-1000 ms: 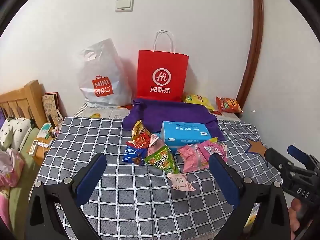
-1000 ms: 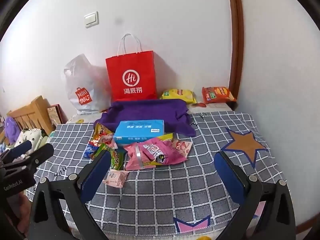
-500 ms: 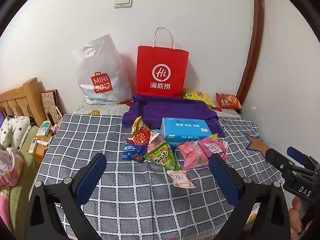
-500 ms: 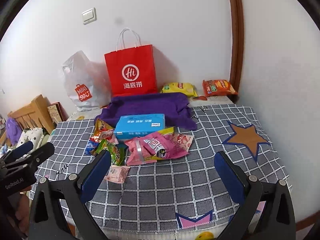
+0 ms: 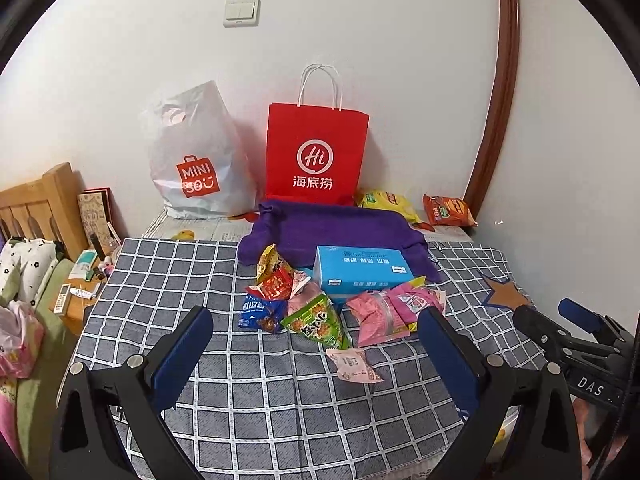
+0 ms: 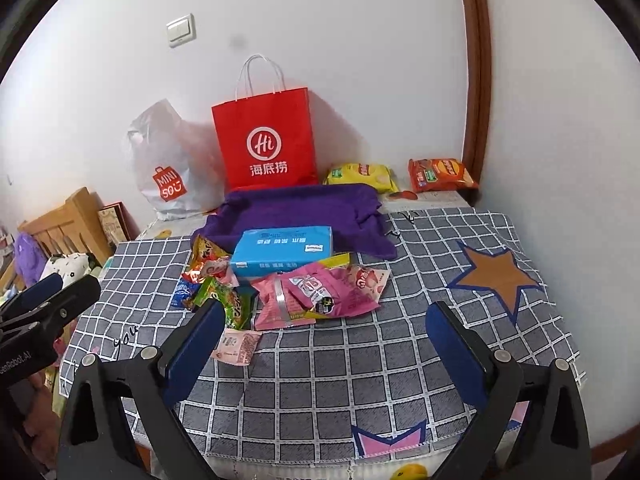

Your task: Organize snacks

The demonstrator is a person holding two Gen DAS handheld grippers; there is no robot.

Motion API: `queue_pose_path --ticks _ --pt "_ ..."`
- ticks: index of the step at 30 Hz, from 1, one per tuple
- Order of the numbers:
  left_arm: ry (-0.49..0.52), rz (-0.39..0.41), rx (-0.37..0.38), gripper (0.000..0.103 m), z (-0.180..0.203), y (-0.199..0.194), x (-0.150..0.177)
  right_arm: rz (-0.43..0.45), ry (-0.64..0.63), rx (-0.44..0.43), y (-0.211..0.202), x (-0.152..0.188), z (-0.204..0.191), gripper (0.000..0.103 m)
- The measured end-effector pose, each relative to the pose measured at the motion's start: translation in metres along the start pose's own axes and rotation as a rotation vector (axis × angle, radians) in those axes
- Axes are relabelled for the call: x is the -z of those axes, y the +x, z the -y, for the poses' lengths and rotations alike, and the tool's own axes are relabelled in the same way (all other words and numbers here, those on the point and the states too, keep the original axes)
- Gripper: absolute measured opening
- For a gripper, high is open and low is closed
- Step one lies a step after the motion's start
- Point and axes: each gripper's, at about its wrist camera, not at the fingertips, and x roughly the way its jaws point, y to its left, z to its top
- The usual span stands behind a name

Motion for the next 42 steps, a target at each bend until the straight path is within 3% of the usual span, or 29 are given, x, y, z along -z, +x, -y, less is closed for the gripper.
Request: queue_pose_path --ticks 42 --pt "-0.011 0.011 0.020 0.102 0.005 -0.002 -0.001 0.048 0.009 0.005 -0.017 0.002 -0.003 0.100"
